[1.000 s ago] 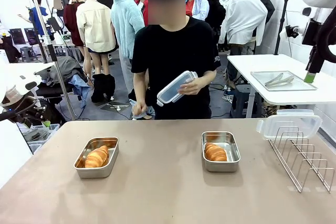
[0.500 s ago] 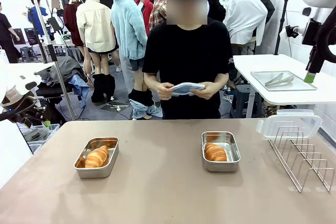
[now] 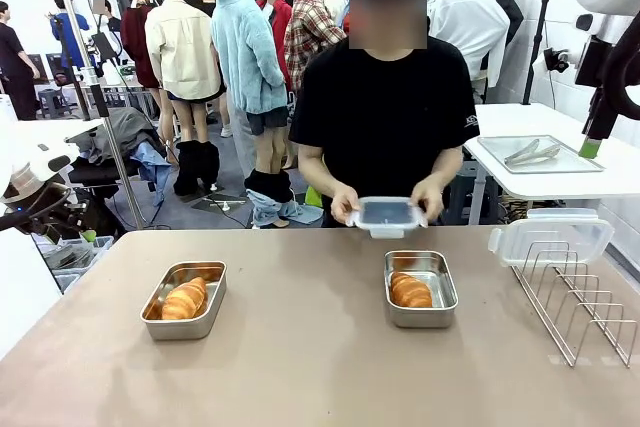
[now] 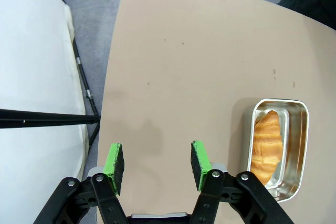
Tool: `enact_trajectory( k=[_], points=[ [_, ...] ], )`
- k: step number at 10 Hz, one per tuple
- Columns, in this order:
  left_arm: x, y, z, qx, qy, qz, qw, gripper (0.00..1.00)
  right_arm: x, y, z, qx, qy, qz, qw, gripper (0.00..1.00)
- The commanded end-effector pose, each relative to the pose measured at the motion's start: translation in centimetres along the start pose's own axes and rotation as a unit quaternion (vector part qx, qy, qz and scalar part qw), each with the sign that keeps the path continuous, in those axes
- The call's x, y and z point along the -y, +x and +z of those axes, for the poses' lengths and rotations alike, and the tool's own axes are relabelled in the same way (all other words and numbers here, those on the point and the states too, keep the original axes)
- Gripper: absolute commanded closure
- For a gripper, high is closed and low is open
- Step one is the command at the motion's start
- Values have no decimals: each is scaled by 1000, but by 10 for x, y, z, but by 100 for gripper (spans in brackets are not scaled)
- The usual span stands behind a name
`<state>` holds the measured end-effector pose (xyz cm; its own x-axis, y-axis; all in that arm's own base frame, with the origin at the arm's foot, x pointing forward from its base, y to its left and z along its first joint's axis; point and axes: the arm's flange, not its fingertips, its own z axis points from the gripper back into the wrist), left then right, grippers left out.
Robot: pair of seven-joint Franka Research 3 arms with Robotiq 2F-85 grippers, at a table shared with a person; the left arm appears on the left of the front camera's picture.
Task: Place the bread in airtight containers.
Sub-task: Pick up one Airtight Container lid and hand it to the human.
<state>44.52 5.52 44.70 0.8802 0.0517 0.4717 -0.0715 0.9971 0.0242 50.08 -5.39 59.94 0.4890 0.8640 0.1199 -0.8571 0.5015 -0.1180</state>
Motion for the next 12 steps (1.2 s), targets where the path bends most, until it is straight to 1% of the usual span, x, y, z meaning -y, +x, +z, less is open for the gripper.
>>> enact_trajectory(
  k=[1,12],
  points=[
    [0,0,1,1,7,5,1000,33,-2,1,-3,-2,2,-5,1000,0],
    [0,0,1,1,7,5,1000,33,-2,1,-3,-2,2,-5,1000,0]
  ],
)
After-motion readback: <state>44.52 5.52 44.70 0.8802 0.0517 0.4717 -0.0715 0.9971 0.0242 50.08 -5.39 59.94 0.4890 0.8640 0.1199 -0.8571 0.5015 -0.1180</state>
